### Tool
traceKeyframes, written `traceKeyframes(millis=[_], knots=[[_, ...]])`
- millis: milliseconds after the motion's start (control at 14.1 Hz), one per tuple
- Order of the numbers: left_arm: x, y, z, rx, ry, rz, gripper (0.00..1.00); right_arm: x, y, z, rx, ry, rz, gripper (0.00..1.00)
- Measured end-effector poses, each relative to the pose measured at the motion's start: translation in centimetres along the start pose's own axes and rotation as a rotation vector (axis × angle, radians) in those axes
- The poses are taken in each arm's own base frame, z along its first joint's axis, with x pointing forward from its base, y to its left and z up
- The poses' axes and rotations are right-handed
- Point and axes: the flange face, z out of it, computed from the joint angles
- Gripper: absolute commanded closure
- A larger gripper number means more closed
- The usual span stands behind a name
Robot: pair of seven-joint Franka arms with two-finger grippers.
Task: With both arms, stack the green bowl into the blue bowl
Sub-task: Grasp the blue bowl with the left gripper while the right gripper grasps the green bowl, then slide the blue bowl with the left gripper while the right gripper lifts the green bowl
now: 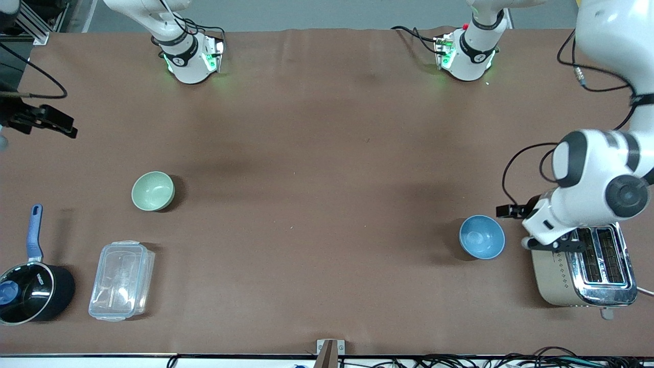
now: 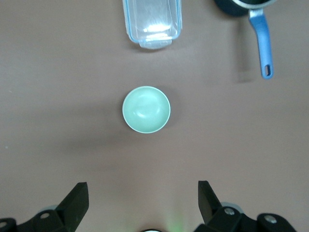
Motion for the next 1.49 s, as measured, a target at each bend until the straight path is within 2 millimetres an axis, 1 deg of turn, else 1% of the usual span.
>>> traceKeyframes(millis=[142,213,284,355,496,567,638,709,851,922,993,1064,1135,1206,1277,1348,1418,1489], knots=[[1.2,-1.3,4.2,0.007,0.008,-0.008,0.22,1.4,0.3,5.1,0.000,0.002,-0.002,0.00],[1.5,-1.8,5.9,0.020,0.001,-0.005,0.23,2.0,0.2,8.2,0.001,0.015,-0.007,0.00],[1.7,-2.1,7.1,0.026,-0.007,-0.002,0.32,2.4,0.2,11.3,0.001,0.033,-0.012,0.00],[1.8,-2.1,8.1,0.025,-0.019,-0.001,0.43,2.5,0.3,14.4,0.002,0.053,-0.018,0.00],[2.0,-1.8,9.5,0.021,-0.025,0.001,0.75,2.3,0.5,19.9,0.001,0.084,-0.028,0.00],[2.1,-1.6,9.9,0.019,-0.015,0.002,0.88,2.4,1.1,22.2,-0.001,0.096,-0.037,0.00],[2.3,-1.5,10.2,0.015,-0.009,0.001,0.95,2.5,1.9,24.4,-0.006,0.101,-0.047,0.00],[2.3,-1.4,10.5,0.010,-0.008,-0.002,0.99,2.8,3.0,26.5,-0.012,0.100,-0.055,0.00],[2.5,-1.4,10.5,0.000,0.000,-0.009,1.00,3.6,4.4,30.4,-0.026,0.087,-0.054,0.00],[2.8,-1.3,9.8,-0.012,0.016,-0.015,1.00,3.9,4.6,32.0,-0.031,0.088,-0.052,0.00],[3.3,-0.8,8.5,-0.028,0.034,-0.015,1.00,4.0,4.6,33.6,-0.036,0.098,-0.054,0.00],[3.7,0.1,7.1,-0.041,0.045,-0.007,1.00,3.9,4.5,35.0,-0.039,0.114,-0.057,0.00],[3.9,2.0,5.6,-0.066,0.047,0.016,1.00,3.9,4.4,36.2,-0.043,0.137,-0.060,0.00],[3.8,5.1,4.1,-0.099,0.043,0.054,1.00,3.9,4.3,37.3,-0.047,0.161,-0.062,0.02],[3.3,9.1,2.8,-0.130,0.030,0.089,1.00,3.8,4.2,38.3,-0.050,0.171,-0.065,0.06],[2.5,13.5,1.9,-0.154,0.019,0.106,1.00,3.6,4.1,39.0,-0.051,0.167,-0.066,0.12],[1.5,18.0,1.3,-0.167,0.009,0.107,1.00,3.5,4.1,39.4,-0.051,0.160,-0.067,0.22],[0.2,22.4,1.3,-0.168,-0.003,0.106,1.00,3.3,4.0,39.6,-0.050,0.154,-0.068,0.38]])
